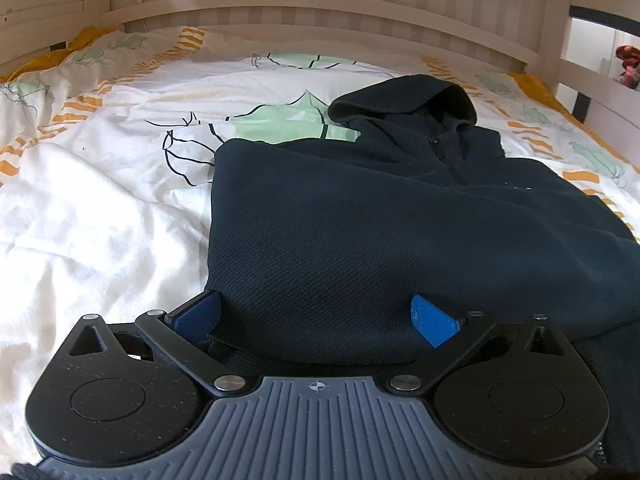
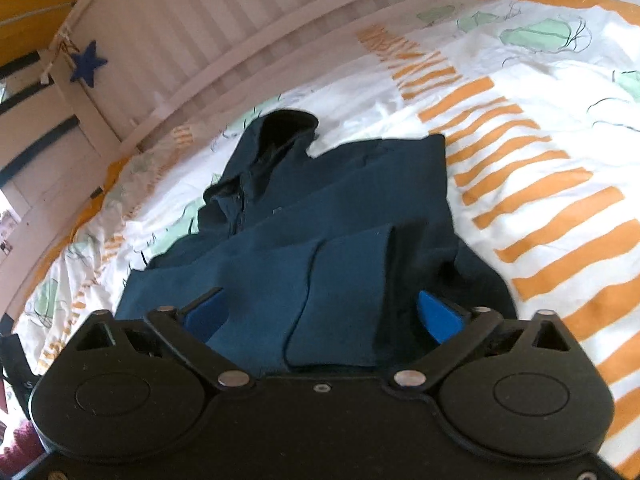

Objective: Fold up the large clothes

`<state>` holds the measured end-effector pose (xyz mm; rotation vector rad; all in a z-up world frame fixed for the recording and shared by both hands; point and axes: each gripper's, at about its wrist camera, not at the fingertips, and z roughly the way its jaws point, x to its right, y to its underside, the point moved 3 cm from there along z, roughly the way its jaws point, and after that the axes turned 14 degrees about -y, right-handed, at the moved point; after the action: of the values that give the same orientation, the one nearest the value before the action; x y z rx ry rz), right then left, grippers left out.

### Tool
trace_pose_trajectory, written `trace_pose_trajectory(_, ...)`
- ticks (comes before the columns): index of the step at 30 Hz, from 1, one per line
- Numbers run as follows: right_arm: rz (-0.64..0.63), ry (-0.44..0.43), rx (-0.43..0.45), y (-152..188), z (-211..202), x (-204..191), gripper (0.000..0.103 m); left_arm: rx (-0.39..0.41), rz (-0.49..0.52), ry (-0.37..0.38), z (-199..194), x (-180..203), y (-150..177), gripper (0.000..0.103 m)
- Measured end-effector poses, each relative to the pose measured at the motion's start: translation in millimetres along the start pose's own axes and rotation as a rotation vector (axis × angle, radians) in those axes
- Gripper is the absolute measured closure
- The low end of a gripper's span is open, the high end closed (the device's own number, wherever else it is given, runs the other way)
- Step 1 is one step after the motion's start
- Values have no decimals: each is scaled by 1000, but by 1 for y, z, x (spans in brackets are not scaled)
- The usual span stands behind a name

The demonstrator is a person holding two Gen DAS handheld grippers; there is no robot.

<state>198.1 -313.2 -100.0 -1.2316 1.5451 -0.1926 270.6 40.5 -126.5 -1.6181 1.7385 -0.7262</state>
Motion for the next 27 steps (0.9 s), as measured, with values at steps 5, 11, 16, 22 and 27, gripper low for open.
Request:
trace_pose_trajectory(5,-18,13,-18,8,2,-12,24,7,-10,5,-2,-2,-1,0)
trace_pose_trajectory(11,-90,10,35,13,-9,-33,24,13,-28,15,-4,-4,0,0)
trace_pose_trajectory(16,-109,2,18,-6,9,-32,24,16,-30,17,-4,-4,-1,0)
trace_pose_trajectory(22,-58,76,-50,-9,28,-14,68,18,-32,14,-9,-5,-5,0)
trace_pose_trajectory(27,-211,30,-94,-26,30,-44,86,86,-94,26,-33,-6,-34,0)
